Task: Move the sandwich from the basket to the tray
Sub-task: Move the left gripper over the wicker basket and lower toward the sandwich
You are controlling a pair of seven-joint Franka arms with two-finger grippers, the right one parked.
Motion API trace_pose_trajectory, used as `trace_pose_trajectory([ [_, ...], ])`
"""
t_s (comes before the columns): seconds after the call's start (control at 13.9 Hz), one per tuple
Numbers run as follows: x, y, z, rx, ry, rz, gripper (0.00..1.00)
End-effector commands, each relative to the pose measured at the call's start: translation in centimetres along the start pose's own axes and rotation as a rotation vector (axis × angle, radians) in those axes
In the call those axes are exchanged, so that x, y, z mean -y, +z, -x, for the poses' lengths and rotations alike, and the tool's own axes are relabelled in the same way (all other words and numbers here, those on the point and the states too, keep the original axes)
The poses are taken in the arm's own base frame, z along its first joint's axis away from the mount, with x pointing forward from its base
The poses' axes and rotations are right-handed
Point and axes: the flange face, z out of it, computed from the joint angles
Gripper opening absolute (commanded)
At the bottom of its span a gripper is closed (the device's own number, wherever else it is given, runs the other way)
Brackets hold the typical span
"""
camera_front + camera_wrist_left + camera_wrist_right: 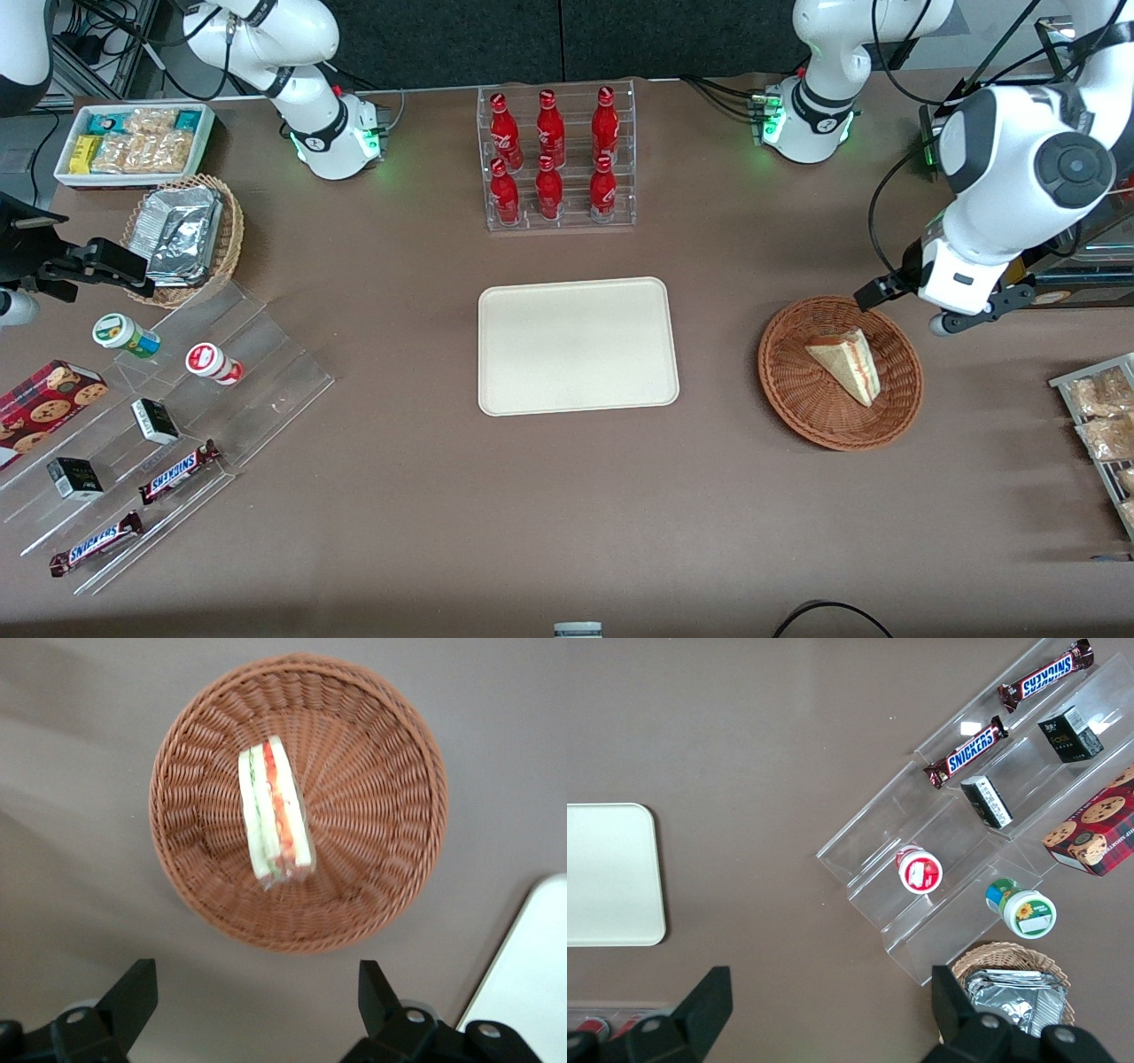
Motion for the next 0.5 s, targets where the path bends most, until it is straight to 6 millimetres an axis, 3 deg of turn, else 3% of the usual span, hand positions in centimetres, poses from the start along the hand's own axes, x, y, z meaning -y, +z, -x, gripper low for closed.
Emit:
trace_pose_trajectory([
  [0.0,-0.5,2.6,-0.3,-0.049,-0.090,0.023,1.00],
  [0.43,-1.0,7.0,-1.5,-0.027,-0.076,0.020,1.00],
])
